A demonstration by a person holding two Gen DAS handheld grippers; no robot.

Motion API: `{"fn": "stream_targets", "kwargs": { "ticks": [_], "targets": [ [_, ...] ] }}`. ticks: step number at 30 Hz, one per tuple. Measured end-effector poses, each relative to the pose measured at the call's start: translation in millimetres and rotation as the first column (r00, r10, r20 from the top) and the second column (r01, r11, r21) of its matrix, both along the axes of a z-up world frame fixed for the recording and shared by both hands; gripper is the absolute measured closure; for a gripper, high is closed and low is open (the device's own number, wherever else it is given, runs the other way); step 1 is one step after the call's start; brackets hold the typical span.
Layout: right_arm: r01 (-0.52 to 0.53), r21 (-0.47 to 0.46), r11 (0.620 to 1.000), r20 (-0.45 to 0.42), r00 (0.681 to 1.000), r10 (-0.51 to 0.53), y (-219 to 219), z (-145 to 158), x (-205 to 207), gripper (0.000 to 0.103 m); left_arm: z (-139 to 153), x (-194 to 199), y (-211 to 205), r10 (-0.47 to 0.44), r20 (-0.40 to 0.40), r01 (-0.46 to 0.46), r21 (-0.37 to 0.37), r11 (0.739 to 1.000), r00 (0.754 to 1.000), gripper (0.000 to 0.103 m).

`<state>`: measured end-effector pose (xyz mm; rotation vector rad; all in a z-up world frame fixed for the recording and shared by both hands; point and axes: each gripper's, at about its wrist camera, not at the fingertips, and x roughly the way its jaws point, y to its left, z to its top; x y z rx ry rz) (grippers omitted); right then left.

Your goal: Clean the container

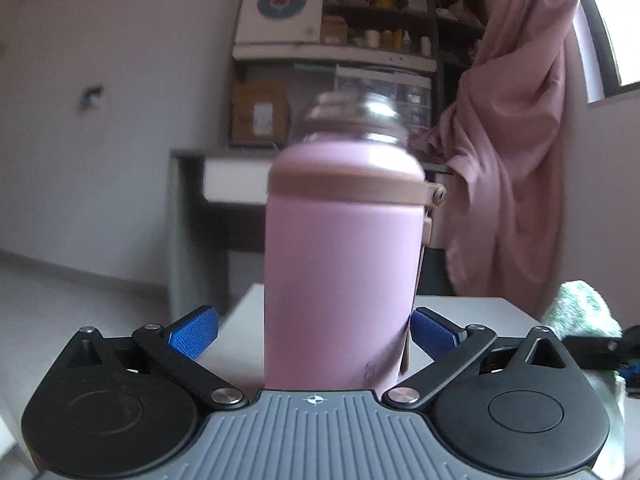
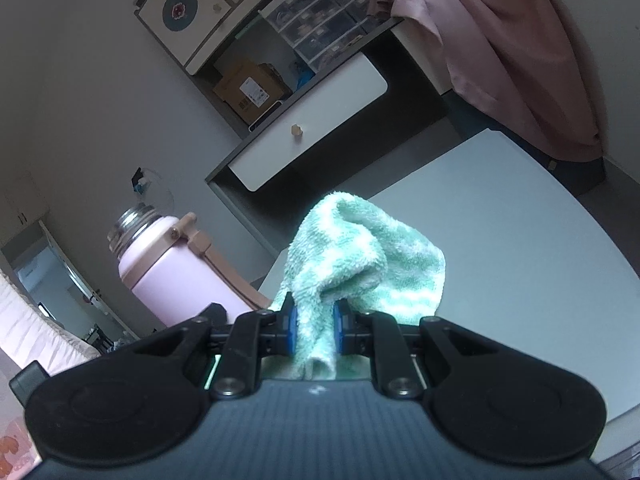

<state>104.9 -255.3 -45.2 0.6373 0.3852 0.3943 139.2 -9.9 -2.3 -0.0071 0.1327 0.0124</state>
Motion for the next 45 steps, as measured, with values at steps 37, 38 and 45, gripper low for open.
{"fn": "stream_targets", "kwargs": {
  "ticks": [37, 38, 45],
  "targets": [
    [-0.016, 0.038, 0.999, 0.025, 1.000, 0.015, -21, -3, -8, 0.086, 29, -3, -45, 0.108, 0.113, -0.117, 0.069, 0.991, 0.988, 0.016],
    [-0.017, 0.037, 0.999, 0.026, 1.000, 0.016, -21, -2, -8, 0.086, 29, -1, -42, 0.081, 0.109, -0.088, 0.066, 0.994, 0.991, 0.016],
    [-0.029, 0.022, 0.999, 0.032, 0.999, 0.028, -17, 2, -6, 0.086, 27, 17, -4, -0.158, 0.094, 0.153, 0.062, 0.986, 0.983, 0.016]
  ]
}}
